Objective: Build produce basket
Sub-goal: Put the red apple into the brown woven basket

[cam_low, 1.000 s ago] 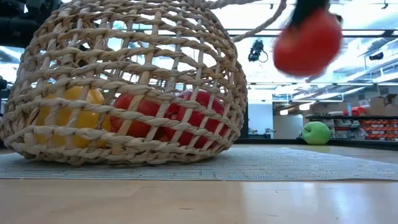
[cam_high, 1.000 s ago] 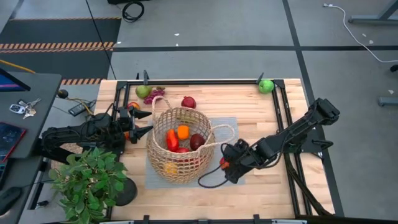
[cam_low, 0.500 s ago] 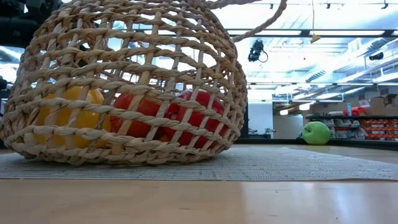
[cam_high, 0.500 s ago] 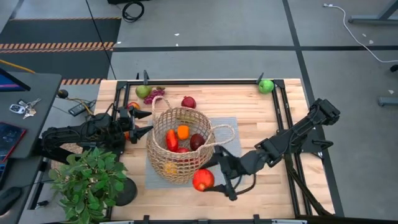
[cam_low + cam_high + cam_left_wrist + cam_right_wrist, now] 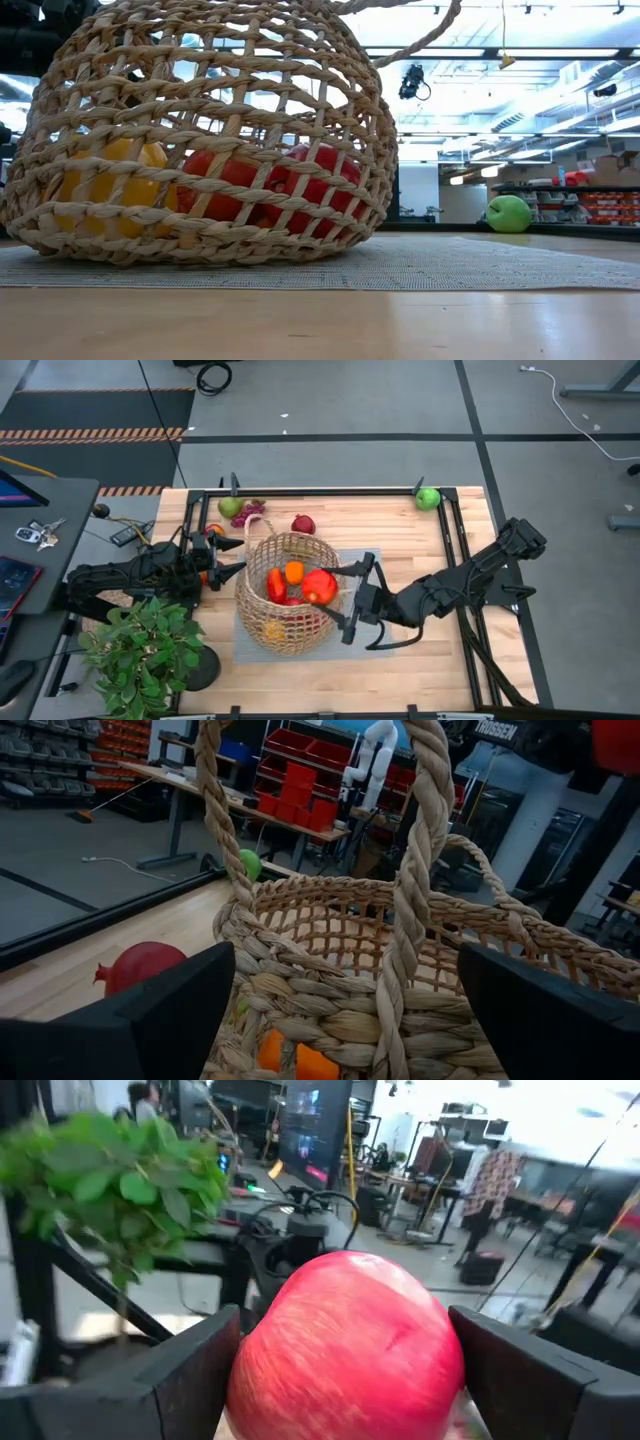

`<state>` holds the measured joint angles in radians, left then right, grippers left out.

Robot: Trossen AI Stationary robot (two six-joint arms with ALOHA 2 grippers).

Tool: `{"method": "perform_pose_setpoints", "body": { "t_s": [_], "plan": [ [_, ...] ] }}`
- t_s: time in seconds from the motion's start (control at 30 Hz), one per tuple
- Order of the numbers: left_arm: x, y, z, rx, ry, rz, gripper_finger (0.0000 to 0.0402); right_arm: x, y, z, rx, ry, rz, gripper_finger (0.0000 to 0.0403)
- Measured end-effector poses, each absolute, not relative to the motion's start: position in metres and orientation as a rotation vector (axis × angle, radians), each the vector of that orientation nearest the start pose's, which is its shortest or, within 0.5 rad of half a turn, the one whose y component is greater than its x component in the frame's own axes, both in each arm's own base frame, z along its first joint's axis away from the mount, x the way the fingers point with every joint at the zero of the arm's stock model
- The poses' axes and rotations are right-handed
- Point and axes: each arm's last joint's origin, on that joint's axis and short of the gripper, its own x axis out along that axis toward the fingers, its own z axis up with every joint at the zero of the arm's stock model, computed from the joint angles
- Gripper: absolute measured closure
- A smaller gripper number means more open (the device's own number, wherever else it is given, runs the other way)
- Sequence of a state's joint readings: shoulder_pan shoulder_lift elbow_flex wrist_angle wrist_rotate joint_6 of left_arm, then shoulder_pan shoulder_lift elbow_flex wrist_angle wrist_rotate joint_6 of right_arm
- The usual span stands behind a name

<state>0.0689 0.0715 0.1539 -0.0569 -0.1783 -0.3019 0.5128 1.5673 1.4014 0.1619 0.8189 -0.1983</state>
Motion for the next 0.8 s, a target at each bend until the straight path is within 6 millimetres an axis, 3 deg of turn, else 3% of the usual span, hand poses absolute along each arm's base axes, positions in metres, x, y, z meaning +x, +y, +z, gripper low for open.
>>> {"method": "perform_pose_setpoints", "body": {
  "t_s": [0.23,0.53,0.8],
  "plan": [
    [0.092,0.011,0.205,-0.302,-0.063,0.242,0.0012,0.33,0.136,0.379,-0.539,0.175,-0.417,0.0053],
    [0.092,0.011,0.205,-0.302,-0.063,0.241,0.0012,0.337,0.117,0.376,-1.022,0.327,-0.41,0.0053],
    [0.092,0.011,0.205,-0.302,-0.063,0.242,0.0012,0.338,0.114,0.374,-1.26,0.386,-0.344,0.0053]
  ]
}}
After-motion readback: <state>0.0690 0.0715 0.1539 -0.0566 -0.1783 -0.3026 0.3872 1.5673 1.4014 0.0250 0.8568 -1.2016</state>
